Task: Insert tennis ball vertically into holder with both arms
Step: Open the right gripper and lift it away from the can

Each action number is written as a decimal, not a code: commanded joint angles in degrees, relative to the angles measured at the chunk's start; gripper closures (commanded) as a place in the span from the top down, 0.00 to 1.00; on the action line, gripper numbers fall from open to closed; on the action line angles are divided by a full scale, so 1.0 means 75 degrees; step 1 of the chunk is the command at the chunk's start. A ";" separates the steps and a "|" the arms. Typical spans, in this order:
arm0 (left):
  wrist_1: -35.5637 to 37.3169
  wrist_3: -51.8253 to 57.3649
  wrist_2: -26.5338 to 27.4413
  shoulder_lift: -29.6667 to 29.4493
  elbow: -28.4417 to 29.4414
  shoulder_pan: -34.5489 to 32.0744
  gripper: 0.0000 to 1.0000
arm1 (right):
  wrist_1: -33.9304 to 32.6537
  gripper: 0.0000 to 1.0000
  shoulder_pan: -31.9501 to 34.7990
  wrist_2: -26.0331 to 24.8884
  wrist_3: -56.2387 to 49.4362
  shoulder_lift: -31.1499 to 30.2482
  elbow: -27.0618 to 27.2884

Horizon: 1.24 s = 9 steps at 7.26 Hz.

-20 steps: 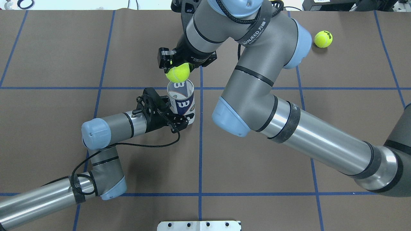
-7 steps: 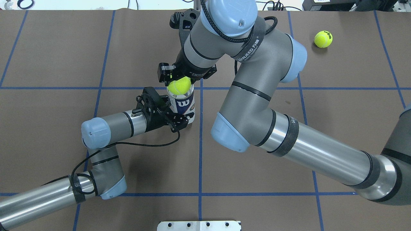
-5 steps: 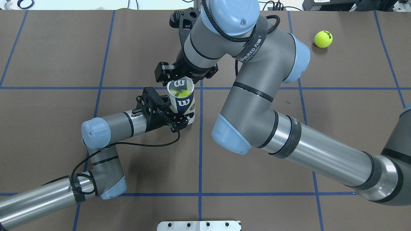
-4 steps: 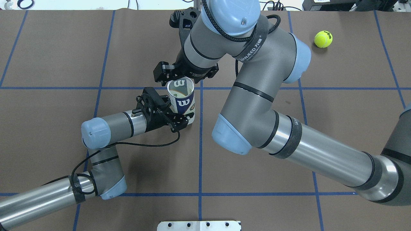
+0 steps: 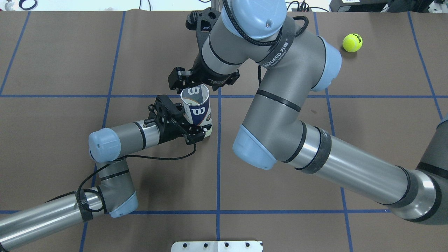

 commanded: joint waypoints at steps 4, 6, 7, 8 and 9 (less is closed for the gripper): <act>-0.0010 0.0000 0.0000 0.0000 -0.0003 0.0000 0.99 | 0.0000 0.98 0.0002 0.0000 0.0000 -0.0155 0.0178; -0.0010 0.0000 0.0000 0.0035 -0.0003 0.0000 0.99 | 0.0000 0.98 0.0013 0.0000 0.0000 -0.0272 0.0261; -0.0010 -0.0012 0.0000 0.0058 -0.0003 0.0000 0.99 | -0.0012 0.98 0.0048 0.0000 0.0000 -0.0365 0.0319; -0.0010 -0.0012 0.0000 0.0059 0.0008 0.0000 0.99 | -0.0140 0.99 0.0049 0.0000 0.0000 -0.0644 0.0621; -0.0010 -0.0012 -0.0011 0.0082 -0.0003 0.0000 0.99 | -0.0385 0.99 0.0188 0.0012 -0.0011 -0.0786 0.0752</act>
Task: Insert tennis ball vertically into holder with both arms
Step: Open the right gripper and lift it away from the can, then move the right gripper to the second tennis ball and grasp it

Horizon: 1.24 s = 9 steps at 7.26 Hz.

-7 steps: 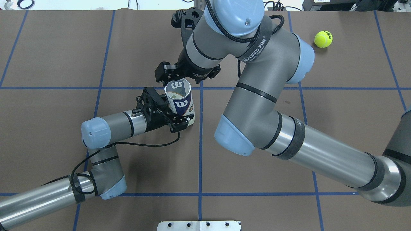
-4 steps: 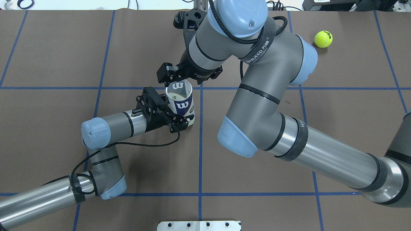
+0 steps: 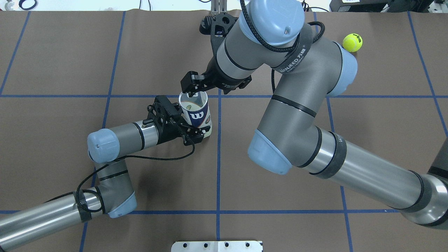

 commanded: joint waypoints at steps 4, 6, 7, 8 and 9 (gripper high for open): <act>-0.0012 -0.0013 -0.0009 0.0021 -0.0120 0.0000 0.99 | -0.0358 0.99 0.1139 0.0080 -0.1281 -0.0820 -0.0260; -0.0012 -0.0013 -0.0009 0.0033 -0.0121 0.0000 0.99 | -0.0346 0.99 0.1795 0.0080 -0.2184 -0.0856 -0.1102; -0.0012 -0.0001 -0.0009 0.0044 -0.0109 0.0000 0.99 | -0.0265 0.99 0.2216 0.0091 -0.2723 -0.0949 -0.1559; -0.0012 -0.0001 -0.0009 0.0044 -0.0109 0.0000 0.99 | -0.0252 0.99 0.2568 0.0080 -0.3099 -0.0973 -0.2039; -0.0023 -0.0001 -0.0009 0.0044 -0.0109 0.0011 0.99 | -0.0241 0.99 0.2943 0.0080 -0.3555 -0.0973 -0.2554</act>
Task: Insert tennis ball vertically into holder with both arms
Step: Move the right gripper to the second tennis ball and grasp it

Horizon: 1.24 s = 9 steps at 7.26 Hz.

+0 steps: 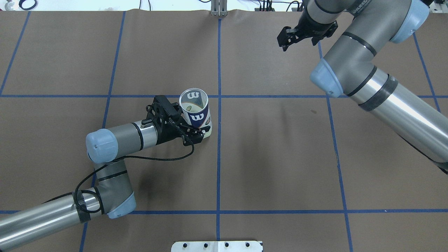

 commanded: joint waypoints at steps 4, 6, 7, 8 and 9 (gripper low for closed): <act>0.0003 0.0002 0.0000 0.0003 0.0002 0.0010 0.99 | 0.1557 0.99 0.0992 -0.0317 -0.0993 -0.0045 -0.2745; 0.0003 0.0002 -0.0012 0.0003 0.0002 0.0010 0.99 | 0.2839 0.99 0.0981 -0.0587 -0.0945 -0.0045 -0.3749; 0.0003 -0.0010 -0.0012 0.0003 0.0002 -0.0002 0.99 | 0.3289 0.99 0.0946 -0.0879 -0.0945 -0.0010 -0.4243; 0.0003 0.0002 -0.0012 0.0003 0.0002 -0.0002 0.99 | 0.3525 0.99 0.0922 -0.1056 -0.0945 0.0037 -0.4607; 0.0003 0.0002 0.0000 0.0003 0.0014 -0.0002 0.99 | 0.3667 0.99 0.0899 -0.1150 -0.0945 0.0049 -0.4796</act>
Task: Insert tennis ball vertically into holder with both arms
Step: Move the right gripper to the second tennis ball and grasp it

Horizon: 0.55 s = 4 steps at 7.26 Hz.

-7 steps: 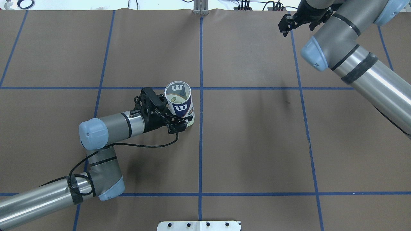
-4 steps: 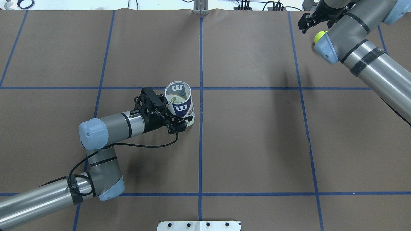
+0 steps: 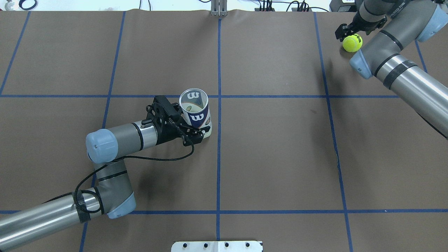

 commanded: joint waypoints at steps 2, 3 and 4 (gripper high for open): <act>0.0000 0.0003 0.0009 0.0000 0.0008 -0.0002 0.99 | 0.0286 0.99 -0.0169 -0.0399 0.0001 0.0065 -0.0431; 0.0000 0.0003 -0.0002 0.0035 0.0008 -0.0002 0.99 | 0.0333 0.99 -0.0275 -0.0585 0.0001 0.0111 -0.0583; 0.0000 0.0003 0.0009 0.0035 0.0008 0.0010 0.99 | 0.0623 0.99 -0.0322 -0.0657 0.0001 0.0170 -0.0874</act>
